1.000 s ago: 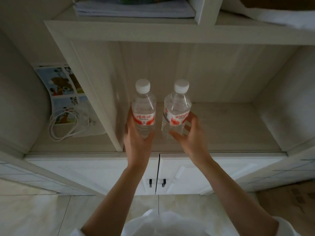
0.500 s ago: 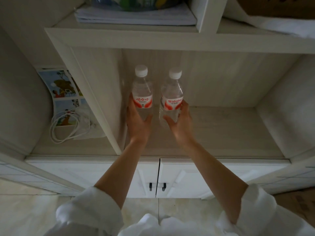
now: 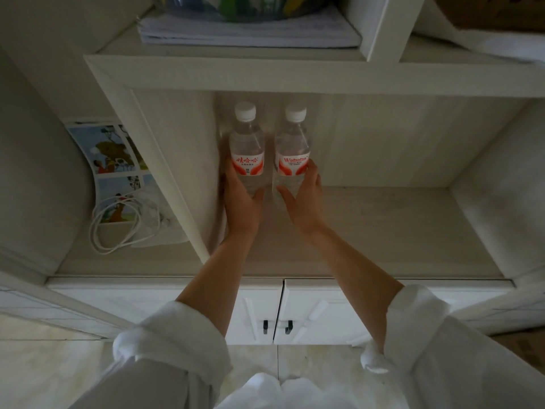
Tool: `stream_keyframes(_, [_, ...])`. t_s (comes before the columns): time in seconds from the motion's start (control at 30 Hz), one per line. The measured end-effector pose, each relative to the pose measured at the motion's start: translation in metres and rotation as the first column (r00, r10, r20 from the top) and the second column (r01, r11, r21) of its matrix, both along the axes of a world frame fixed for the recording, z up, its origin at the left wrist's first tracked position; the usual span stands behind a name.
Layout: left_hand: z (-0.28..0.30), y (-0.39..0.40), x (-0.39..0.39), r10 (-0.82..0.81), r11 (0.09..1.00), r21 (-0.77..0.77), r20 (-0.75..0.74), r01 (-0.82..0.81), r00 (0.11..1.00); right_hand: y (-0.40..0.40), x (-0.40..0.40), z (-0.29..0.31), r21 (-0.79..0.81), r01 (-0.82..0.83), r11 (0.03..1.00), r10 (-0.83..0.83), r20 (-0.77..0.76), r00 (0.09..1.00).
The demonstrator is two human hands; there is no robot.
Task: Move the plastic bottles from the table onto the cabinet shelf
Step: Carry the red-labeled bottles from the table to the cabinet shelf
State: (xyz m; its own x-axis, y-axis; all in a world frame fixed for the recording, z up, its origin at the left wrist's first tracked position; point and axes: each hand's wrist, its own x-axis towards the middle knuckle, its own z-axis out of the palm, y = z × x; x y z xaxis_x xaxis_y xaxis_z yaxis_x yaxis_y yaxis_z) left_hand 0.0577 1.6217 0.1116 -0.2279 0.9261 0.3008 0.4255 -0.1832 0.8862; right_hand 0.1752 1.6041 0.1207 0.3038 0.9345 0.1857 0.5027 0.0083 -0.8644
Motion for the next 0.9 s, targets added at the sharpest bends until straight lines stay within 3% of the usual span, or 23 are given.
stream_keyframes(0.13, [-0.001,0.005,-0.003,-0.013,1.000,0.002,0.020,0.013,1.000,0.003,-0.001,0.000,-0.003,0.013,1.000,-0.013,-0.024,1.000])
stream_keyframes(0.3, [-0.014,-0.019,-0.010,-0.020,0.992,-0.126,0.033,0.024,0.999,-0.014,0.004,-0.019,-0.149,0.065,0.987,-0.076,-0.069,0.995])
stream_keyframes(0.37, [-0.027,-0.076,-0.013,0.180,0.962,-0.214,0.034,-0.169,0.983,-0.053,0.003,-0.038,-0.244,-0.072,0.967,0.059,-0.061,0.996])
stream_keyframes(0.5, [-0.021,-0.112,-0.011,0.119,0.945,-0.311,0.056,-0.096,0.991,-0.083,0.012,-0.043,-0.154,-0.049,0.987,0.048,-0.011,0.999])
stream_keyframes(0.57, [-0.029,-0.181,0.002,0.395,0.885,-0.290,0.055,-0.364,0.917,-0.125,0.023,-0.047,-0.145,-0.367,0.919,0.373,0.014,0.928])
stream_keyframes(0.9, [-0.040,-0.216,0.009,0.327,0.939,-0.112,-0.005,-0.325,0.945,-0.178,0.032,-0.027,0.005,-0.470,0.883,0.469,0.060,0.881])
